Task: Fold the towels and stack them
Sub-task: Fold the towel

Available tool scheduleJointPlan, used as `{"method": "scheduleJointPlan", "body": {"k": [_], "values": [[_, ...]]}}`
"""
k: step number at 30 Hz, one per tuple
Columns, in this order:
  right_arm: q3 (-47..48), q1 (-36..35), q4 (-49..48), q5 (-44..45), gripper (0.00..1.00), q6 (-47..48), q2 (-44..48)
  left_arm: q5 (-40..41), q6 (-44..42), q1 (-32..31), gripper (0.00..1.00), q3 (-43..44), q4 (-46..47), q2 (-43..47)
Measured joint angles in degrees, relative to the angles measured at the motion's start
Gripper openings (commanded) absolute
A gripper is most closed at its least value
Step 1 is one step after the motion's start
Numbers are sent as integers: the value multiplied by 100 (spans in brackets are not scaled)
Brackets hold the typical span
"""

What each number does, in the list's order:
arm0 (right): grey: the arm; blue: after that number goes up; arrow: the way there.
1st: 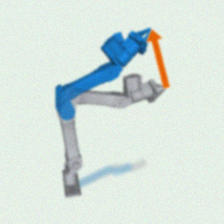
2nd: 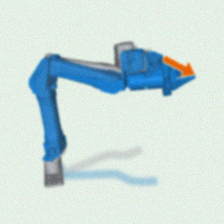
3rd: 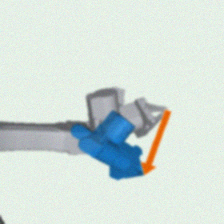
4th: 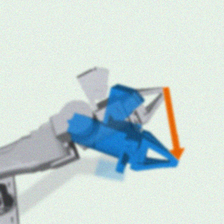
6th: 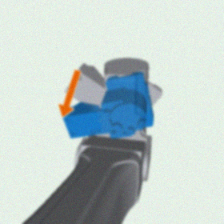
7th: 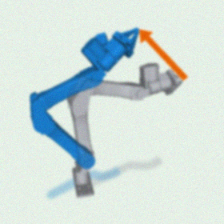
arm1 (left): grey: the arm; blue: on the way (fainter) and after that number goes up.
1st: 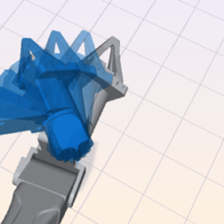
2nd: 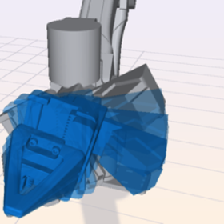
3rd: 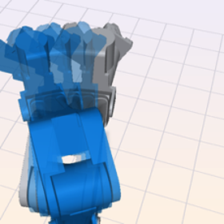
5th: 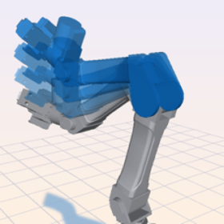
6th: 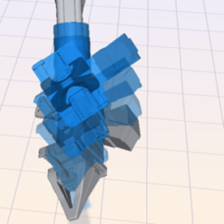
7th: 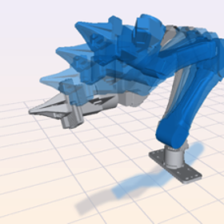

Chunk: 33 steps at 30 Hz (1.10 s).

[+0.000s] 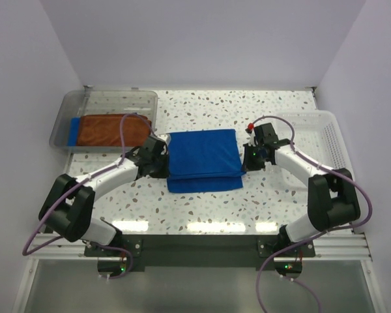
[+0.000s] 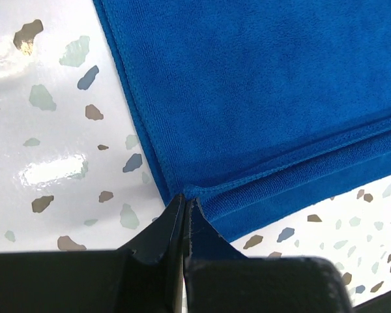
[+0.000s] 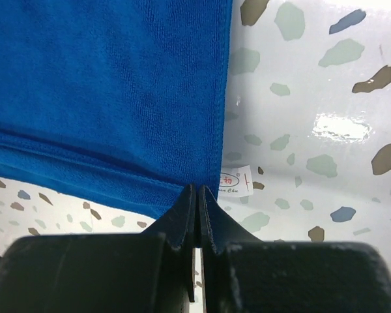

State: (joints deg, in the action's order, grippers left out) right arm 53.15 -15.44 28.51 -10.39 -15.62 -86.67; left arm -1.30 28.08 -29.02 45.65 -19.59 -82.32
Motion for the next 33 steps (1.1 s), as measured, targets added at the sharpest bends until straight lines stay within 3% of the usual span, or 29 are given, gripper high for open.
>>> {"method": "scheduleJointPlan", "body": {"k": [16,26,33], "values": [[-109,-28,-140,-81,0,0,-153,68,-9,0,0,13,-48,-70],[35,-111,13,42,0,-2,400,299,-17,0,0,391,-455,363],[-232,-146,-85,-9,0,-98,411,76,7,-4,0,-94,-243,339]]}}
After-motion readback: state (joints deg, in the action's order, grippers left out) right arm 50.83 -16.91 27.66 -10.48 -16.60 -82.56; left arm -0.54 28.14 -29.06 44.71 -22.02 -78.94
